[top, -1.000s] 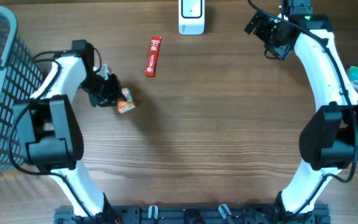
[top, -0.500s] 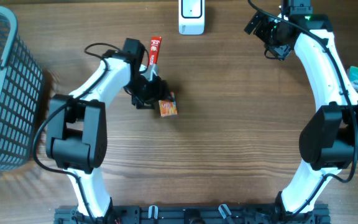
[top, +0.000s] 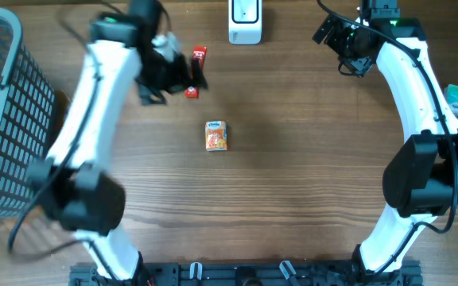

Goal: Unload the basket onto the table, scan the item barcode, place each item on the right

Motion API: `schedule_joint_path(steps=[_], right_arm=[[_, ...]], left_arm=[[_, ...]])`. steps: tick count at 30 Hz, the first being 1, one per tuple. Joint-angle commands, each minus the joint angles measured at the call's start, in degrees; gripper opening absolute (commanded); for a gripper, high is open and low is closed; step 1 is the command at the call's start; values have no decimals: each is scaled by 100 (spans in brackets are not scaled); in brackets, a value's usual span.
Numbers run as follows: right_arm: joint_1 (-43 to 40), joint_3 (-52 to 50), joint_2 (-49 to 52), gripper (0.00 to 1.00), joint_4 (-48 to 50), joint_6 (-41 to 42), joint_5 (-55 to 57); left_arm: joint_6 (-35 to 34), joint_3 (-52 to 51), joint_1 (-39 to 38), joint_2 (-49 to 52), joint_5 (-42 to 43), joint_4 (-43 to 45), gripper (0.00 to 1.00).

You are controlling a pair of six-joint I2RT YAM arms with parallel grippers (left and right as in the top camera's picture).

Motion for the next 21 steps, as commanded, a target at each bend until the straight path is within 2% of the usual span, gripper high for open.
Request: schedule_joint_path(steps=[1,4,10,13,15,17,19,21], right_arm=[[7,26,-33,100,26,46,11],[9,26,-33,100,28,44,11],[13,26,-33,100,-37,98,-11],[13,26,-33,100,-39,492,-841],[33,26,-33,100,83,-83,-2258],[133,26,-33,100,238,-949,-3038],[369,26,-63,99,184,-1534,-3200],[693,26,-105,100,-17,-1952,-2911]], left_arm=[[-750,662,459,-955,-1641,-269,100],[-1163,669,1036,-1464,-2083,-275,100],[-1410,669,2566,-1840,-2094,-455,100],[-1410,669,3239,-1808,-2072,-695,100],[-1408,669,3639,-1773,-2072,-828,100],[-1410,669,3834,-1773,-2072,-841,100],[-1410,669,3969,-1773,-2072,-844,100],[-1405,669,4037,-1773,-2074,-844,100]])
